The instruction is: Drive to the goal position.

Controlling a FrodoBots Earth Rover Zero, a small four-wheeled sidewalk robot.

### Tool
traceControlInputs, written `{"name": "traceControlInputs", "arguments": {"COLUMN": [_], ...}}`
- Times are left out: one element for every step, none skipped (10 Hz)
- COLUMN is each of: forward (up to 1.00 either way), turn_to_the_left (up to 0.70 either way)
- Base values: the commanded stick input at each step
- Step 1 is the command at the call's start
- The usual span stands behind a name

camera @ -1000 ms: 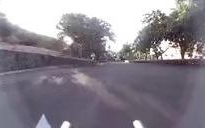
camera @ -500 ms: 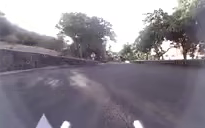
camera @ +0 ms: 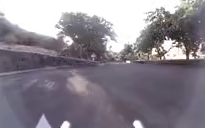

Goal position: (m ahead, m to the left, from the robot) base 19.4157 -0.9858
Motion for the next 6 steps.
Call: {"name": "traceControlInputs", "arguments": {"forward": [0.67, 0.67, 0.67, 0.67, 0.67, 0.67], "turn_to_the_left": [0.02, 0.02, 0.02, 0.02, 0.02, 0.02]}}
